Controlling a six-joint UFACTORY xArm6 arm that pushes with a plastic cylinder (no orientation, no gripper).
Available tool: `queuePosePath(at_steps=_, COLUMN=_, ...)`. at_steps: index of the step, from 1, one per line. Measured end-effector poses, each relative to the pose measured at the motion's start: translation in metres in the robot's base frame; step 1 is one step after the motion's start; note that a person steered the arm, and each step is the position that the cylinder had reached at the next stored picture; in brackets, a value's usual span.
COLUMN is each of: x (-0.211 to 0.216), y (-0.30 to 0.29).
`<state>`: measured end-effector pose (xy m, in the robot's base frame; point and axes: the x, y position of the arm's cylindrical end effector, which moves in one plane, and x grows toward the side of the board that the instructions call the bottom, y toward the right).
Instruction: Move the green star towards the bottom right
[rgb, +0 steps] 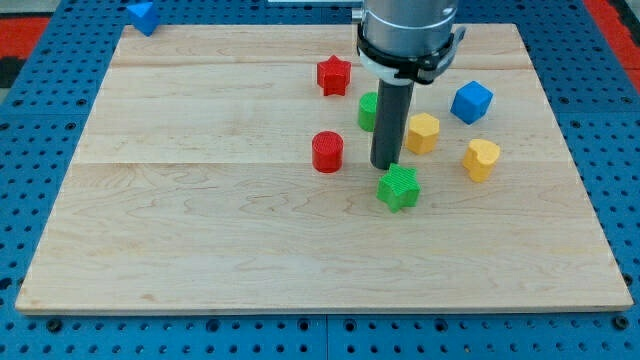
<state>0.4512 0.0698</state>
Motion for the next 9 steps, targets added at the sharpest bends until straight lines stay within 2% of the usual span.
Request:
queuePosePath(at_steps=2, x=0.049, y=0.004)
queuePosePath(at_steps=3, x=0.073, y=0.044)
queuePosePath(at_steps=4, x=0.077, y=0.080)
queuePosePath(at_steps=5, x=0.082, y=0.090)
queuePosePath(at_steps=6, x=0.083, y=0.061)
queuePosePath(at_steps=7, x=0.094, y=0.057)
queuePosePath(at_steps=9, x=0.135, y=0.110)
